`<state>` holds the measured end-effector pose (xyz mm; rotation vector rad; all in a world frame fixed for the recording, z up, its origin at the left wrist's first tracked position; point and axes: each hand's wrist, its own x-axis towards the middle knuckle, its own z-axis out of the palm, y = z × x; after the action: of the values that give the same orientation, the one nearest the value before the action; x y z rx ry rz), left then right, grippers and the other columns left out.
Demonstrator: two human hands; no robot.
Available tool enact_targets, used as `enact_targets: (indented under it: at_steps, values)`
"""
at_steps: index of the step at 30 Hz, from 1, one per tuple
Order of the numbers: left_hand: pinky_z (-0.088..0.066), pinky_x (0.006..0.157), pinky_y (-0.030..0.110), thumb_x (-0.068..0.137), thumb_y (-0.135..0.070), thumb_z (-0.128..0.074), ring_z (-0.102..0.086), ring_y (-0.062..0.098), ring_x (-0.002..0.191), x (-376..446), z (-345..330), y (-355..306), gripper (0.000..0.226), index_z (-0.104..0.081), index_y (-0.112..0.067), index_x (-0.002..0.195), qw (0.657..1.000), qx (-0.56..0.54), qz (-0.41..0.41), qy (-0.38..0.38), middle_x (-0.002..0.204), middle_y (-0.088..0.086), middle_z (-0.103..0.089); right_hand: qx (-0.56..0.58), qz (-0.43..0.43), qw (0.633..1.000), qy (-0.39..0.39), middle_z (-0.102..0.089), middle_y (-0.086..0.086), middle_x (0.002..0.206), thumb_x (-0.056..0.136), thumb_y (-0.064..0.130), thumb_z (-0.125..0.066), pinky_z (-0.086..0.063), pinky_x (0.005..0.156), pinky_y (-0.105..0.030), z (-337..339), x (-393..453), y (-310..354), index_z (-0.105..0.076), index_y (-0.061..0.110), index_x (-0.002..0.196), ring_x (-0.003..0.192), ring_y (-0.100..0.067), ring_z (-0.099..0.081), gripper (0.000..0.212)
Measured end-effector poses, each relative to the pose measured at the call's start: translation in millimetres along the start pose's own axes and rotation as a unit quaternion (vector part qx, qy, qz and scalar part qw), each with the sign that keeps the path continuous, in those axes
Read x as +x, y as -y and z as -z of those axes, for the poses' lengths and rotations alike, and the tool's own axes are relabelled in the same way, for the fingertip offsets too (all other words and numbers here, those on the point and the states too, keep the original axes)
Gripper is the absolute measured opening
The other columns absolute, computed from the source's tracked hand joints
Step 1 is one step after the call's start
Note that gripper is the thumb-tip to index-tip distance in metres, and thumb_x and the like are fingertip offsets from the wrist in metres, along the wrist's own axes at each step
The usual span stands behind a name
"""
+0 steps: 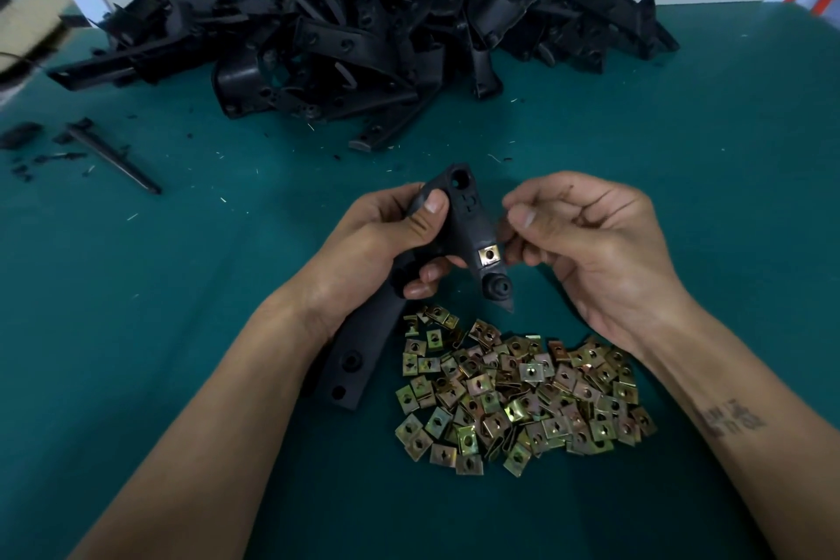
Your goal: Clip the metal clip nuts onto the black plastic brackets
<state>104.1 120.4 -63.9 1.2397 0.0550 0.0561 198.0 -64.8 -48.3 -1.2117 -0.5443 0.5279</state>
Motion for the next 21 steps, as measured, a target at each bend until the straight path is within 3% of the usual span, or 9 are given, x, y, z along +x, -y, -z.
enact_targets:
  at_steps: [4, 7, 11, 15, 21]
  values:
    - [-0.037, 0.043, 0.02, 0.098, -0.022, -0.049, -0.044, 0.013, 0.05, 0.4, -1.9, 0.3, 0.033, -0.052, 0.008, 0.11, 0.999, 0.033, 0.0, 0.016, 0.078, 0.015, -0.061, -0.035, 0.014, 0.999, -0.036, -0.076, -0.007, 0.077, 0.077, 0.008, -0.073, -0.051, 0.058, -0.022, -6.4, 1.7, -1.4, -0.064, 0.009, 0.11, 0.064, -0.016, -0.066, 0.034]
    - [-0.037, 0.043, 0.02, 0.097, -0.019, -0.048, -0.044, 0.013, 0.051, 0.7, -2.7, 0.7, 0.04, -0.048, 0.017, 0.115, 0.998, 0.051, 0.0, 0.027, 0.08, 0.016, -0.058, -0.005, 0.04, 0.998, -0.048, -0.077, -0.009, 0.081, 0.074, 0.007, -0.076, -0.054, 0.063, -0.022, -9.3, 0.6, 1.8, -0.072, 0.007, 0.097, 0.071, -0.018, -0.07, 0.023]
    - [-0.038, 0.043, 0.02, 0.096, -0.016, -0.051, -0.044, 0.012, 0.051, 0.6, -3.2, 0.2, 0.034, -0.05, 0.012, 0.116, 0.998, 0.047, 0.001, 0.03, 0.079, 0.014, -0.058, 0.007, 0.021, 0.999, -0.038, -0.077, -0.008, 0.084, 0.074, 0.007, -0.073, -0.053, 0.064, -0.019, -13.1, -2.9, 2.2, -0.082, 0.014, 0.088, 0.072, -0.014, -0.066, 0.018]
    - [-0.037, 0.043, 0.02, 0.096, -0.016, -0.05, -0.044, 0.012, 0.051, 0.5, -3.3, -0.2, 0.024, -0.052, 0.004, 0.11, 0.998, 0.048, -0.002, 0.036, 0.085, 0.02, -0.056, -0.027, 0.02, 0.999, -0.026, -0.075, -0.006, 0.079, 0.078, 0.005, -0.07, -0.05, 0.057, -0.019, -14.1, -4.0, 3.6, -0.076, 0.011, 0.097, 0.064, -0.013, -0.064, 0.021]
    - [-0.037, 0.043, 0.019, 0.097, -0.014, -0.051, -0.043, 0.012, 0.051, -0.1, -3.1, 0.5, 0.018, -0.054, 0.002, 0.104, 0.998, 0.039, -0.002, 0.044, 0.076, 0.009, -0.06, -0.018, 0.03, 0.998, -0.048, -0.075, -0.008, 0.076, 0.072, 0.007, -0.077, -0.053, 0.06, -0.02, -13.7, -3.6, 6.4, -0.073, 0.004, 0.087, 0.064, -0.017, -0.067, 0.016]
